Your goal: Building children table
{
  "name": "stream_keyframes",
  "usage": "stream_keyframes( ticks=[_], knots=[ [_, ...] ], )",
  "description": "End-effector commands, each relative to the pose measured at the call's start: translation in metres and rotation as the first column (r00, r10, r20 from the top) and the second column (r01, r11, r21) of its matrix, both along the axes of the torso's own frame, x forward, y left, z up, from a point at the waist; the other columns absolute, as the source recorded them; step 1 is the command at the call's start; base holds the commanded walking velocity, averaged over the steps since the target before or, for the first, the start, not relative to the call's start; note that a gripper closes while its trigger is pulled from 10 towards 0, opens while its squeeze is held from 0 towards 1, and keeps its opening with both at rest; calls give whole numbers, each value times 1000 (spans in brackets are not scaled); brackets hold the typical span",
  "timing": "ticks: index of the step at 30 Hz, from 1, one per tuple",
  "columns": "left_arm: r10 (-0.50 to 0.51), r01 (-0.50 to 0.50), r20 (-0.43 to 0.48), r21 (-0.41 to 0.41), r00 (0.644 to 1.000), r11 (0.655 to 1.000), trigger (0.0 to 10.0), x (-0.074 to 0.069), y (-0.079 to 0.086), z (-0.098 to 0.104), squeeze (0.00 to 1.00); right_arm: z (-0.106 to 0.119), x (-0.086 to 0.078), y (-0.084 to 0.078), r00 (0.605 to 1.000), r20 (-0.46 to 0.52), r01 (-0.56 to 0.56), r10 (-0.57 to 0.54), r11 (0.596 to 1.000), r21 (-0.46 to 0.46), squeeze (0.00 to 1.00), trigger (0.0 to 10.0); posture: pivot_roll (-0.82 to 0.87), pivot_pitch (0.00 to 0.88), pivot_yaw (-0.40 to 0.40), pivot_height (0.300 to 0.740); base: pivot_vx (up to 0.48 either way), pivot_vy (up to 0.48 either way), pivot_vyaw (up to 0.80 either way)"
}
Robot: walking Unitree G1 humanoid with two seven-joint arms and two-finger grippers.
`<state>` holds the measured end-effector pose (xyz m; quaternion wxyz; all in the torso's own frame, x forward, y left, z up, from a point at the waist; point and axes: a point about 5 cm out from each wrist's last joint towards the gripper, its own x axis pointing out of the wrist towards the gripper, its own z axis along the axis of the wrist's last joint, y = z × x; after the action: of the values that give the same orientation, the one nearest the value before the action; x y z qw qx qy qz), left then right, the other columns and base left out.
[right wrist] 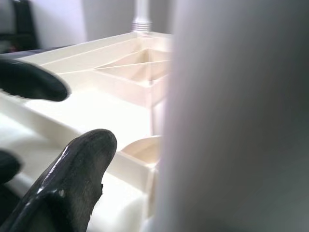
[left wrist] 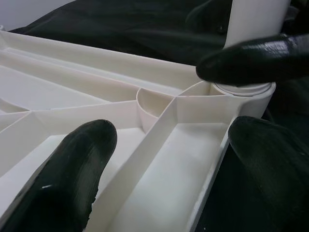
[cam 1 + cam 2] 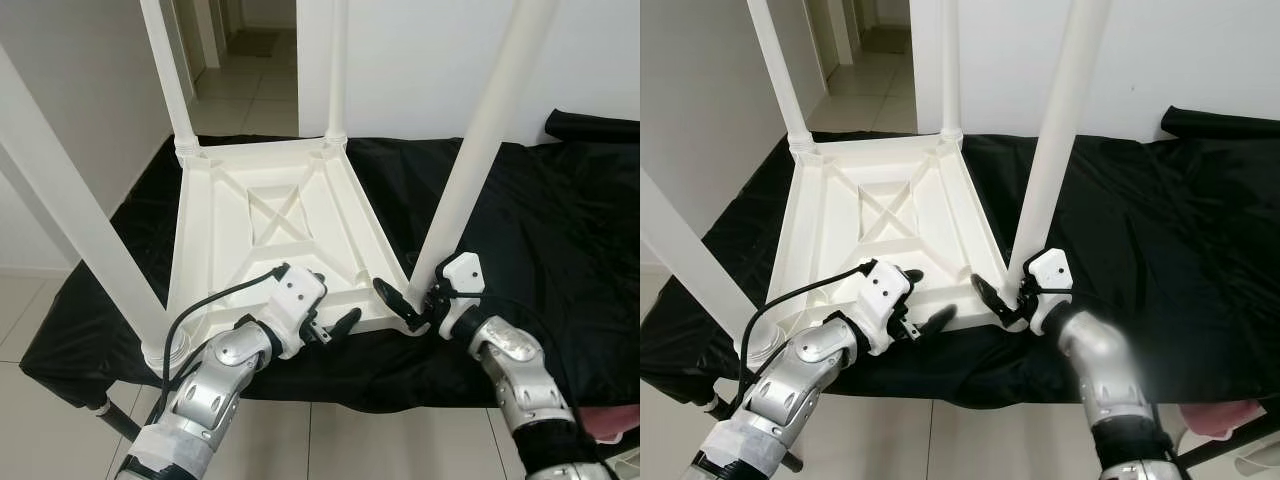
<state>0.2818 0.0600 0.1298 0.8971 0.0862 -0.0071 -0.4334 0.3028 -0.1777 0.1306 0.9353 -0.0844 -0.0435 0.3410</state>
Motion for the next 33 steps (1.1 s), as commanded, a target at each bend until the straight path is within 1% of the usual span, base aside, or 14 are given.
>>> stream_keyframes(
  ticks=[1, 2, 3, 10, 17, 18, 19, 20, 21, 22, 24, 27, 29, 33],
  knots=[
    [-15, 15, 1, 20, 1000, 1000, 10000, -1, 0, 0, 0, -1, 1, 5, 999, -12, -45, 45, 999, -6, 0, 7490, -48, 0, 61, 740, 0, 0, 0],
    [-15, 15, 1, 20, 1000, 1000, 10000, -1, 0, 0, 0, -1, 1, 5, 999, -12, -45, 45, 999, -6, 0, 7490, -48, 0, 61, 740, 0, 0, 0],
    [-13, 13, -1, 25, 1000, 1000, 10000, -2, 2, -1, 0, -3, 0, 5, 998, -12, -59, 59, 998, -22, 0, 0, -35, 0, 65, 740, 0, 0, 0],
    [-4, 5, -9, 33, 1000, 999, 10000, -6, 6, -1, 0, -5, -4, 6, 995, -24, -94, 93, 996, -9, 0, 0, -29, 0, 66, 740, 0, 0, 0],
    [6, -6, -10, 28, 1000, 1000, 10000, -5, 7, 0, 0, -3, -7, 9, 1000, 20, -21, 20, 998, 64, 0, 0, -29, 0, 72, 740, 0, 0, 0],
    [6, -6, -9, 29, 1000, 1000, 10000, -5, 7, 1, 0, -2, -8, 9, 999, 27, 35, -37, 996, 85, 0, 8667, -28, 0, 77, 740, 0, 0, 0],
    [6, -6, -9, 29, 1000, 1000, 10000, -5, 7, 1, 0, -2, -8, 9, 999, 27, 35, -37, 996, 85, 0, 8667, -28, 0, 77, 740, 0, 0, 0],
    [5, -5, -7, 29, 1000, 1000, 10000, -5, 7, 2, 0, -2, -9, 8, 994, 28, 102, -106, 988, 116, 0, 10000, -32, 0, 77, 740, 0, 0, 0],
    [5, -5, -7, 29, 1000, 1000, 10000, -5, 7, 2, 0, -2, -9, 8, 994, 28, 102, -106, 988, 116, 0, 10000, -32, 0, 77, 740, 0, 0, 0],
    [6, -6, -8, 32, 1000, 999, 10000, -5, 8, 2, 0, 0, -12, 8, 973, 41, 216, -225, 962, 166, 0, 10000, -37, 0, 81, 740, 0, 0, 0],
    [13, -13, -8, 29, 1000, 999, 10000, -5, 8, 3, 0, 2, -14, 8, 953, 46, 288, -301, 941, 178, 0, 10000, -43, 0, 83, 740, 0, 0, 0],
    [15, -15, -11, 24, 1000, 1000, 10000, -5, 8, 3, 0, 3, -15, 8, 939, 41, 327, -342, 923, 203, 0, 10000, -43, 0, 83, 740, 0, 0, 0],
    [10, -10, -12, 20, 1000, 1000, 10000, -7, 6, 4, 0, 5, -17, 11, 907, 27, 402, -420, 884, 239, 0, 10000, -48, 0, 79, 740, 0, 0, 0],
    [9, -9, -13, 17, 1000, 1000, 10000, -7, 5, 4, 0, 5, -19, 13, 893, 19, 433, -450, 869, 237, 0, 10000, -48, 0, 77, 740, 0, 0, 0]
  ],
)
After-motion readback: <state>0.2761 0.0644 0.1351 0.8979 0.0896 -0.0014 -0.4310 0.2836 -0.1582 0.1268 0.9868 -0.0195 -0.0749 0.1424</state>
